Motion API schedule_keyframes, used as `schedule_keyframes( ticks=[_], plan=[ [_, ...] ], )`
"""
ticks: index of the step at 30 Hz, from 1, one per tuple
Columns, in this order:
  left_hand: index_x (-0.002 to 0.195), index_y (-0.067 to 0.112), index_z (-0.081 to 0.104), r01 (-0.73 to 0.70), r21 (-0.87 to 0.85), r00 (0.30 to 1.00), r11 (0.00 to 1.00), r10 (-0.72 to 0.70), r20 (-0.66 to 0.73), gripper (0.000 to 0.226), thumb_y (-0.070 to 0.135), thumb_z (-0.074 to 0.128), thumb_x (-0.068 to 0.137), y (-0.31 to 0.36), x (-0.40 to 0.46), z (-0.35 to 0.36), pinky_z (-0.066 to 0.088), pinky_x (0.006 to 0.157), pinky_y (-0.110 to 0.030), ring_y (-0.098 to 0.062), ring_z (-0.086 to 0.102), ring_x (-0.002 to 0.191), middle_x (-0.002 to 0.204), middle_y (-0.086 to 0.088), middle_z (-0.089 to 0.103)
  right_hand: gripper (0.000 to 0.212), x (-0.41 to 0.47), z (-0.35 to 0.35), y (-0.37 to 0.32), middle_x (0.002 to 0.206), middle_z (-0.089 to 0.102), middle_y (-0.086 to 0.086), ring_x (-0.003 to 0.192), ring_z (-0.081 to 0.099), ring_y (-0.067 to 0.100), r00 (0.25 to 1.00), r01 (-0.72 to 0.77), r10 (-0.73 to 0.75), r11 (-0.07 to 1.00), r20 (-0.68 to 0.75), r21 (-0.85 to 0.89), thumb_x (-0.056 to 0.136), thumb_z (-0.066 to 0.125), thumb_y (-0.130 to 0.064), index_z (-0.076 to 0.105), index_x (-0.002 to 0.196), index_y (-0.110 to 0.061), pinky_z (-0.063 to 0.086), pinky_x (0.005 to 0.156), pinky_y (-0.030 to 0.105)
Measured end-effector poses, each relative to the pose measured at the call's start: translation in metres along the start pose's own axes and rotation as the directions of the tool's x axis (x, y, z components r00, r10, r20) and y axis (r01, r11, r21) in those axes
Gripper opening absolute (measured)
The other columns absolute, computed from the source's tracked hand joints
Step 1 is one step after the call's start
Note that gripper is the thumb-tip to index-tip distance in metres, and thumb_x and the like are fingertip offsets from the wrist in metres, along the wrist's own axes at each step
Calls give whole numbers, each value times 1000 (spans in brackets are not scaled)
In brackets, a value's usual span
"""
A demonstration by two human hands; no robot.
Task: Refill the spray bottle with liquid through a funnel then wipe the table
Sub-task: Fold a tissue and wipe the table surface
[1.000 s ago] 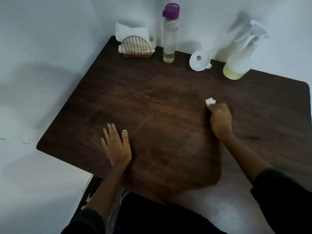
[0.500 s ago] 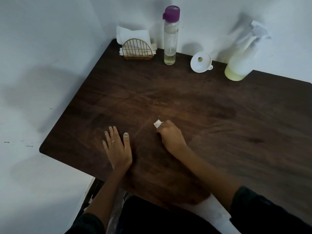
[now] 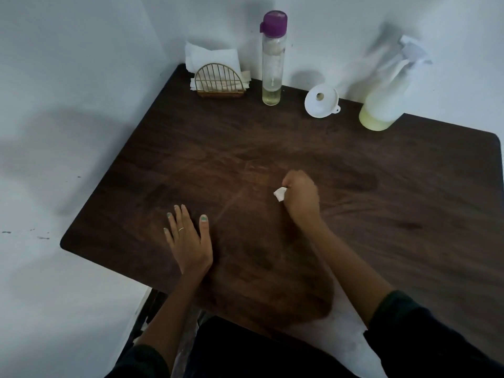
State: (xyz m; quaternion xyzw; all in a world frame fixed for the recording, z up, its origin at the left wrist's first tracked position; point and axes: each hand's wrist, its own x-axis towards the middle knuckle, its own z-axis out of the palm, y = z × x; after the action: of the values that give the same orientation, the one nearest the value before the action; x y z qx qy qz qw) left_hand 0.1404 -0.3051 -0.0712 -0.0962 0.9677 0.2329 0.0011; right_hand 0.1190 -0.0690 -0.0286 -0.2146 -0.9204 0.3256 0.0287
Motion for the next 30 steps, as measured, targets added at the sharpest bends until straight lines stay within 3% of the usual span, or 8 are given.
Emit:
schedule_keyframes(
  ticks=[3, 5, 9, 13, 16, 18, 23, 30],
  plan=[
    [150, 8, 22, -7, 2, 1000, 1000, 7, 1, 68, 49, 21, 96, 0, 1, 0, 0, 119, -40, -22, 8, 149, 159, -8, 18, 18, -24, 22, 3, 88, 61, 13, 77, 55, 31, 922, 372, -387, 890, -6, -263, 69, 66, 11, 64, 83, -1, 51, 55, 37],
    [150, 8, 22, -8, 0, 1000, 1000, 8, 2, 69, 50, 20, 95, -1, 1, 0, 0, 119, -40, -22, 8, 149, 159, -8, 18, 19, -30, 31, 10, 82, 64, 12, 72, 57, 31, 902, 410, -431, 869, -16, -275, 65, 70, 11, 68, 81, 1, 51, 49, 32],
    [150, 8, 22, -1, 9, 1000, 1000, 1, 6, 70, 51, 19, 95, -2, 2, 1, -1, 118, -39, -22, 8, 149, 159, -7, 17, 10, -37, 39, 15, 86, 67, 9, 79, 60, 27, 911, 395, -412, 879, -8, -269, 77, 70, -2, 69, 87, 1, 53, 52, 31],
    [150, 8, 22, 11, 2, 1000, 1000, -11, 22, 59, 41, 28, 102, -1, 3, -1, 0, 119, -41, -23, 8, 149, 159, -8, 18, 21, -21, 22, 30, 101, 63, 8, 90, 60, 23, 940, 342, -331, 908, 88, -241, 92, 49, -18, 63, 107, -13, 49, 70, 32],
    [150, 8, 22, 14, -8, 999, 1000, -13, 48, 58, 38, 28, 102, -2, 4, -3, 1, 119, -41, -22, 7, 149, 160, -8, 17, 3, 5, -23, 42, 69, 66, 8, 63, 62, 29, 959, 237, -277, 905, -66, -354, 70, 67, -7, 67, 72, -9, 50, 54, 28],
    [150, 8, 21, 10, -9, 998, 1000, -9, 68, 57, 38, 26, 102, -1, 5, -4, 1, 120, -41, -22, 6, 149, 160, -8, 15, 16, 22, -51, 61, 55, 62, 14, 54, 56, 32, 974, 144, -206, 883, -94, -447, 69, 63, -3, 61, 53, -5, 48, 50, 31],
    [151, 8, 20, -10, -9, 992, 1000, 11, 128, 56, 37, 19, 103, -5, 7, -10, 0, 119, -40, -22, 3, 149, 160, -7, 12, 19, 13, -46, 75, 72, 64, 24, 75, 54, 40, 965, -117, 19, 923, -261, -366, 82, 52, -3, 65, 71, 7, 47, 61, 40],
    [148, 7, 26, -103, 150, 974, 983, 70, 213, 47, 22, 27, 104, -15, -3, -7, 5, 118, -47, -28, 0, 148, 161, -10, 10, 12, -151, 58, -4, 82, 59, 4, 67, 59, 21, 967, 227, -220, 973, 126, -46, 84, 54, -14, 63, 90, -15, 38, 58, 24]
  ],
)
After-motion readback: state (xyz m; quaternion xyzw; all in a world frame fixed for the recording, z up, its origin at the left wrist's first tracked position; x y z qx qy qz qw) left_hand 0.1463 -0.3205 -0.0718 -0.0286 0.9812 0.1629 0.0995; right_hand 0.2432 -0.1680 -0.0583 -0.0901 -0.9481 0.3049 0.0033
